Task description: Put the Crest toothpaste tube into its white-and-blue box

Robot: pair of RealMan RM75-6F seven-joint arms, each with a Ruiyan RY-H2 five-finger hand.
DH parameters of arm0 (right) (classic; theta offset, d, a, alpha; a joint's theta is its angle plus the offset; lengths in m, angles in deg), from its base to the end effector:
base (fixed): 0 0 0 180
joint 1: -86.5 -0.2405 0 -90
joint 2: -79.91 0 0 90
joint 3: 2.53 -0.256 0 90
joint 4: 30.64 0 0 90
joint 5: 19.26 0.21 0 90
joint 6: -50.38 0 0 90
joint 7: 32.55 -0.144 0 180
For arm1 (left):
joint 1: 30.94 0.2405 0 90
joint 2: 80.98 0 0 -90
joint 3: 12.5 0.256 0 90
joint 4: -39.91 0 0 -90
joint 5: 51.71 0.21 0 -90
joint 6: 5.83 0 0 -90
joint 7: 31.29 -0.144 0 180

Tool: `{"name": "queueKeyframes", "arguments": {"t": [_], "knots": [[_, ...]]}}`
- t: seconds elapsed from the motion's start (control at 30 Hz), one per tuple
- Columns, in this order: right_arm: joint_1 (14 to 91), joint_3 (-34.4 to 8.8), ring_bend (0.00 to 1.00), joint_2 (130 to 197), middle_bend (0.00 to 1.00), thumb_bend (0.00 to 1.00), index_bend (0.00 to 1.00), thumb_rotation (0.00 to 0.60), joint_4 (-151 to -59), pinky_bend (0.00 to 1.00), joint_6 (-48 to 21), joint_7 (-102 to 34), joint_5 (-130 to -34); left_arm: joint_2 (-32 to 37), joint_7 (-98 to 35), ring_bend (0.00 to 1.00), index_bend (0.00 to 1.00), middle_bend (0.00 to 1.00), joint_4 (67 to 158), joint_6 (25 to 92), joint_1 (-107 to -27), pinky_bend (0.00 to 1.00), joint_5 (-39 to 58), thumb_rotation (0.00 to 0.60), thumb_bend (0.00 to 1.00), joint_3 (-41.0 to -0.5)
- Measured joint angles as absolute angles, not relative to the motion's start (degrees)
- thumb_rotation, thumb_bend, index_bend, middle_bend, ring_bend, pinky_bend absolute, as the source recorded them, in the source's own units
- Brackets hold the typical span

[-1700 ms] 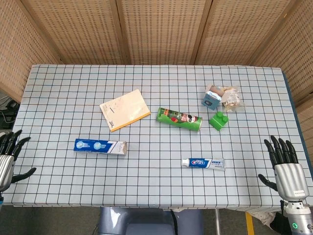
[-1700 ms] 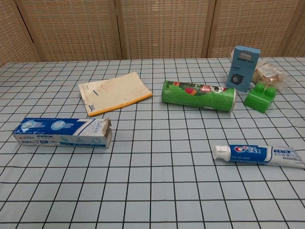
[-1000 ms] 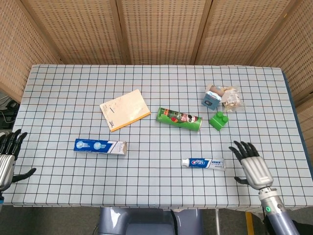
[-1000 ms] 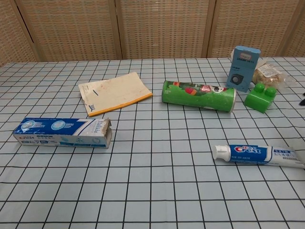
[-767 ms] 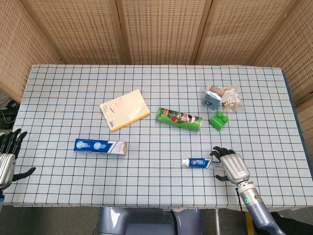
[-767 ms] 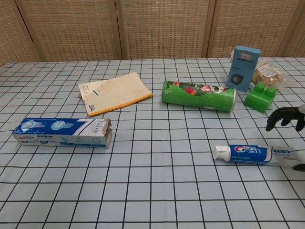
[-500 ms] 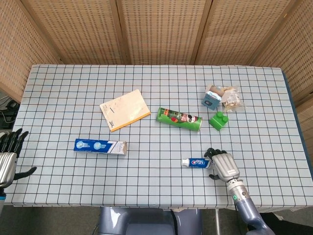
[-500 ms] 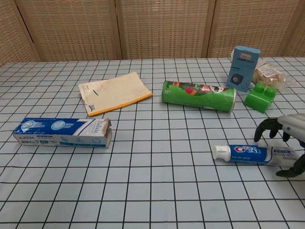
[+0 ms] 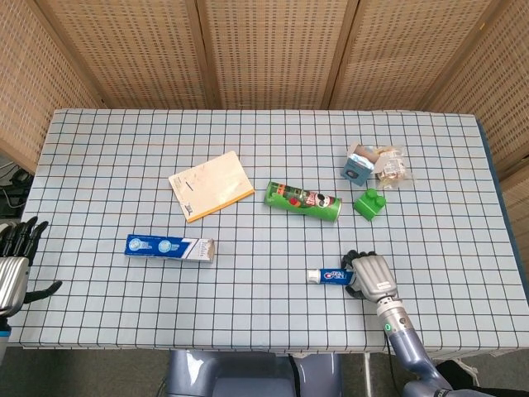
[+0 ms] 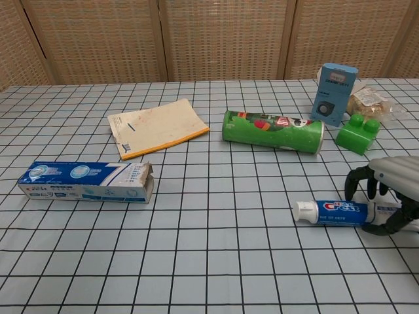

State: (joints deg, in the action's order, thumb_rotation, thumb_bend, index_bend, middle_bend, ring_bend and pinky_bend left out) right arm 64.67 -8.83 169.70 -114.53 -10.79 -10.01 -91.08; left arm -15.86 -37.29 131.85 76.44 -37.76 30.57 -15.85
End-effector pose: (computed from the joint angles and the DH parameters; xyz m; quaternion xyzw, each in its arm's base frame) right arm -0.2470 -0.2596 -0.0172 0.7068 -0.4218 0.3039 0.4797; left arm -0.3149 0.1934 0.1523 -0.6070 -0.3761 -0.3493 0.6067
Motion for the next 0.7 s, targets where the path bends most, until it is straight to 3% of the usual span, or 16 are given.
{"name": "queueKeyframes", "arguments": {"t": [0.1,0.27,0.43,0.7], "knots": [[64.44,-8.76,0.47,170.0,0.46,0.43,0.49,0.6,-113.67,0.45,-10.66,-10.46,-90.78,-15.89,-37.24,0.0,0.0,0.0,131.86,76.32,-37.81,0.0,30.4,0.6,0.0,-15.91],[64.03,-8.94,0.6,170.45,0.59,0.57,0.63,0.6,-112.37,0.64,-10.59,-10.59,-90.13,-15.81,-37.44,0.0,0.0,0.0,131.9,76.18,-37.87,0.0,30.42,0.6,0.0,-15.81],[63.97,-9.1,0.62,170.14,0.61,0.63,0.65,0.6,-112.54,0.67,-11.47,-12.08,-90.6,-15.48,-37.88,0.0,0.0,0.0,131.55,75.26,-38.24,0.0,30.25,0.6,0.0,-15.67],[63.64,-9.12,0.63,166.03,0.61,0.63,0.65,0.6,-116.6,0.67,-11.3,-14.79,-91.81,-14.5,-38.91,0.0,0.0,0.0,130.74,70.8,-41.09,0.0,30.08,0.6,0.0,-15.84]]}}
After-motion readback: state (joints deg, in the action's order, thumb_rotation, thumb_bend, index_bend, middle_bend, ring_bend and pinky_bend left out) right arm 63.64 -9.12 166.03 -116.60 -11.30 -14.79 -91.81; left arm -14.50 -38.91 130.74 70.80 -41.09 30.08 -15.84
